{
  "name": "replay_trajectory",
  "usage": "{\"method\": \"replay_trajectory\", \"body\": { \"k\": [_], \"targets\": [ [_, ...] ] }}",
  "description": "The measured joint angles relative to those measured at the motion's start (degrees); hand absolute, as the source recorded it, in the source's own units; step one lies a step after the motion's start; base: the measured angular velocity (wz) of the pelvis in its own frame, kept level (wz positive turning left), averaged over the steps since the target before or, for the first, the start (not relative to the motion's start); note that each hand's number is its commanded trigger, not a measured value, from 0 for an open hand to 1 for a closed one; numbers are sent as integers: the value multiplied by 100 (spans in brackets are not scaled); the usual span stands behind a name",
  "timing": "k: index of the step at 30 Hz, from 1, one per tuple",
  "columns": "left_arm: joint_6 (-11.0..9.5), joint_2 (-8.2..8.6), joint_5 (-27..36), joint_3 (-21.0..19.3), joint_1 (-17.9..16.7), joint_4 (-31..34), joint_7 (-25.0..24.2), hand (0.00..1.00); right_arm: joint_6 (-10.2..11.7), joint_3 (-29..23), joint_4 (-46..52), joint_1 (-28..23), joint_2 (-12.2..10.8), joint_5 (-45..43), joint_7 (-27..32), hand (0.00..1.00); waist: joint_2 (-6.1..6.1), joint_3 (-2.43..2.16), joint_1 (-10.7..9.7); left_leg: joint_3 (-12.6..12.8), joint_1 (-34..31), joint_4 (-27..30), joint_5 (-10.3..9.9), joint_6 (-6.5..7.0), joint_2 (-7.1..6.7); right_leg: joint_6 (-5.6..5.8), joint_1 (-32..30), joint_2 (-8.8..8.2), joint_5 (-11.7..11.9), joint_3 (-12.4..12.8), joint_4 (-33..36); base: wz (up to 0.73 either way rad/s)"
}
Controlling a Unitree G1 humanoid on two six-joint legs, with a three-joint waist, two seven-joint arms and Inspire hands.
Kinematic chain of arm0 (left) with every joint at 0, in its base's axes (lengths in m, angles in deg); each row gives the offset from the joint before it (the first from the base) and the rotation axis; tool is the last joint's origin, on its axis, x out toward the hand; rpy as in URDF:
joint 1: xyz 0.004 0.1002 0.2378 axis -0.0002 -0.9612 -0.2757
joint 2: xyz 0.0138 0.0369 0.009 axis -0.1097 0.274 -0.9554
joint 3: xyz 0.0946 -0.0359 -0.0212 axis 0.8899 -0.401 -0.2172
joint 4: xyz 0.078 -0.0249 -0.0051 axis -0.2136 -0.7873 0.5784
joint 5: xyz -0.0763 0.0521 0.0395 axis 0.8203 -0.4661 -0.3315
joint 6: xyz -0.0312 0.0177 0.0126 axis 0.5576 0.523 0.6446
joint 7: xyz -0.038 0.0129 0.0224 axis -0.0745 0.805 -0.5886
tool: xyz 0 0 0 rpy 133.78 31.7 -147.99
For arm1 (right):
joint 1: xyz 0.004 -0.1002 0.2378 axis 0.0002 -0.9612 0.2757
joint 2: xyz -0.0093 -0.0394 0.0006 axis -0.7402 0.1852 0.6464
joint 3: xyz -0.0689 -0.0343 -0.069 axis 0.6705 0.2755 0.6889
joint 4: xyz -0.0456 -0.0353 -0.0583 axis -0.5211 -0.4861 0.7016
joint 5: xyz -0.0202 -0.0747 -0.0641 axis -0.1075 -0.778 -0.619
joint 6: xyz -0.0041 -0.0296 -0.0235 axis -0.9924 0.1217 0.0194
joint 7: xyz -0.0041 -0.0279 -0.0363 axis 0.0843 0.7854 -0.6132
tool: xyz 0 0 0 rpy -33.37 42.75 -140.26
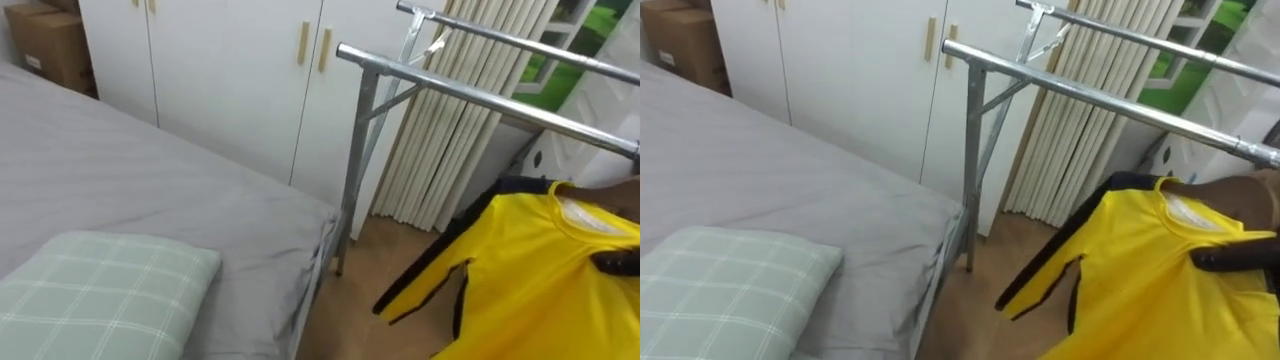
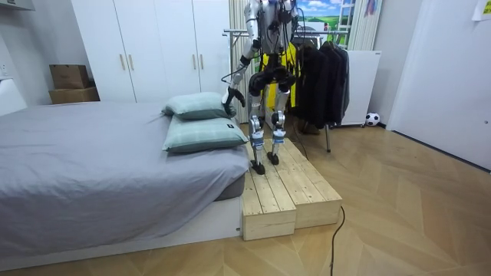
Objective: Hang clothes
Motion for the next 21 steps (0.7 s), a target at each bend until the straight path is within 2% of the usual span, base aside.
{"method": "replay_trajectory", "body": {
  "k": [4,6,10,13,15,21],
  "targets": [
    [-10,-2,-8,-118,-1,18,4,0,37,0,93,0,34,-60,-1,100,-24,-21,-44,-187,4,25,-32,-50,6,-31,95,21,-84,-166,-35,26],
    [-28,-2,-7,-125,-2,26,36,0,175,-2,192,0,50,-87,23,100,-14,-25,-74,-301,-15,27,-37,-84,10,-61,130,23,-146,-297,-41,26],
    [-56,-8,-6,-167,-4,43,42,0,215,-3,196,0,74,-90,50,100,2,-36,-225,-302,-57,-7,3,-154,43,-82,162,-27,-283,-557,-9,41],
    [-100,-8,-16,-173,-32,40,63,0,241,-1,189,-1,120,-80,46,100,36,-55,-297,-275,-80,-67,53,-209,45,-101,167,-106,-406,-761,80,35],
    [-124,-7,-25,-230,-60,40,80,0,249,-1,177,-3,122,-56,29,100,23,-69,-359,-103,-80,-215,169,-227,63,-113,195,-167,-445,-919,71,37],
    [-155,-8,-25,-286,-68,58,142,0,250,-10,174,-157,124,87,2,100,33,-77,-392,66,-79,-331,300,-329,110,-139,356,-229,-616,-1345,45,39]
  ]
}}
